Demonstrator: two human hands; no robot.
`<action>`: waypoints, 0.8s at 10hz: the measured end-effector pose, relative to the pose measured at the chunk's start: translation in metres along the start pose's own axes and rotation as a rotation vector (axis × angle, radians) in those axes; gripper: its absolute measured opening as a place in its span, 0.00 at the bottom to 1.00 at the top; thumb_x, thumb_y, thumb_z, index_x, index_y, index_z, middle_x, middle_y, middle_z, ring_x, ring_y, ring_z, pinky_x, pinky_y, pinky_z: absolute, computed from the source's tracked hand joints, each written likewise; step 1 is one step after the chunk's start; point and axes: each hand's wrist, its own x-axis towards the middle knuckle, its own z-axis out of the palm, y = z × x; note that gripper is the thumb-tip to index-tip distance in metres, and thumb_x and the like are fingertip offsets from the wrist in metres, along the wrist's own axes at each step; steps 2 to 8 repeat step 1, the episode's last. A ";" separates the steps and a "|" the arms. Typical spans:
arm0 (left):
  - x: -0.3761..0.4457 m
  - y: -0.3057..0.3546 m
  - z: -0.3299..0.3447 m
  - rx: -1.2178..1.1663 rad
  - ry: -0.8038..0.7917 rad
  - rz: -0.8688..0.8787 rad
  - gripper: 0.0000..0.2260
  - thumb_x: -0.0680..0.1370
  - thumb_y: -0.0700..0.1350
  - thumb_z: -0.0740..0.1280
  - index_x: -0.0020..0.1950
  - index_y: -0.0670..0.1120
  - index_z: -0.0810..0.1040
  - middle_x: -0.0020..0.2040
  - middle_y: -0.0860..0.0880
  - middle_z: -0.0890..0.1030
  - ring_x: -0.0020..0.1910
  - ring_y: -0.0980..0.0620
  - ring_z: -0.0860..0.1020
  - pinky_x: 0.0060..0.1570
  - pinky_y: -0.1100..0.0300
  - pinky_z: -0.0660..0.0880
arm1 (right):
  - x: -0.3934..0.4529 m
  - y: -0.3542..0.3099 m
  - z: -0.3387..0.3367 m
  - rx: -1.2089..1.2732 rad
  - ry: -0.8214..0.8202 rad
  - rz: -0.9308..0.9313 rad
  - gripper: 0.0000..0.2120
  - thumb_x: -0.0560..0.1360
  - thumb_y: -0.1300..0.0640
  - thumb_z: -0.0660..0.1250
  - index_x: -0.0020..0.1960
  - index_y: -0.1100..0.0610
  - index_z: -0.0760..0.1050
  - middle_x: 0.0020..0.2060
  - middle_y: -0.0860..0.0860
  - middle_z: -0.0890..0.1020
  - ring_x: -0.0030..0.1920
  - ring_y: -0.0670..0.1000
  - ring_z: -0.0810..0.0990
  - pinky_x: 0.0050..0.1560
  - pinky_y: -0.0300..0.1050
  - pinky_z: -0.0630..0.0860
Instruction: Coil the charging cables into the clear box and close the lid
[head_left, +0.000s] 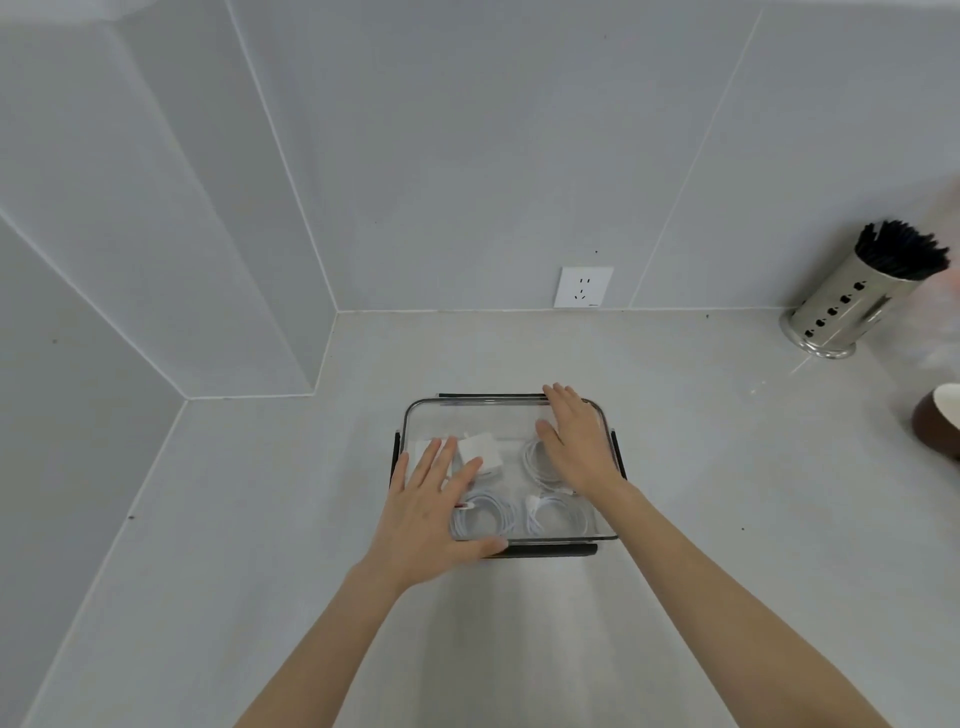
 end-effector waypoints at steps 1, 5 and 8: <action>0.014 0.008 -0.017 -0.147 0.064 -0.113 0.48 0.61 0.77 0.41 0.76 0.54 0.44 0.78 0.51 0.42 0.77 0.54 0.42 0.75 0.51 0.41 | -0.021 -0.024 0.000 0.313 0.112 -0.012 0.26 0.80 0.57 0.55 0.75 0.56 0.51 0.76 0.52 0.56 0.76 0.49 0.53 0.75 0.44 0.50; 0.014 0.008 -0.017 -0.147 0.064 -0.113 0.48 0.61 0.77 0.41 0.76 0.54 0.44 0.78 0.51 0.42 0.77 0.54 0.42 0.75 0.51 0.41 | -0.021 -0.024 0.000 0.313 0.112 -0.012 0.26 0.80 0.57 0.55 0.75 0.56 0.51 0.76 0.52 0.56 0.76 0.49 0.53 0.75 0.44 0.50; 0.014 0.008 -0.017 -0.147 0.064 -0.113 0.48 0.61 0.77 0.41 0.76 0.54 0.44 0.78 0.51 0.42 0.77 0.54 0.42 0.75 0.51 0.41 | -0.021 -0.024 0.000 0.313 0.112 -0.012 0.26 0.80 0.57 0.55 0.75 0.56 0.51 0.76 0.52 0.56 0.76 0.49 0.53 0.75 0.44 0.50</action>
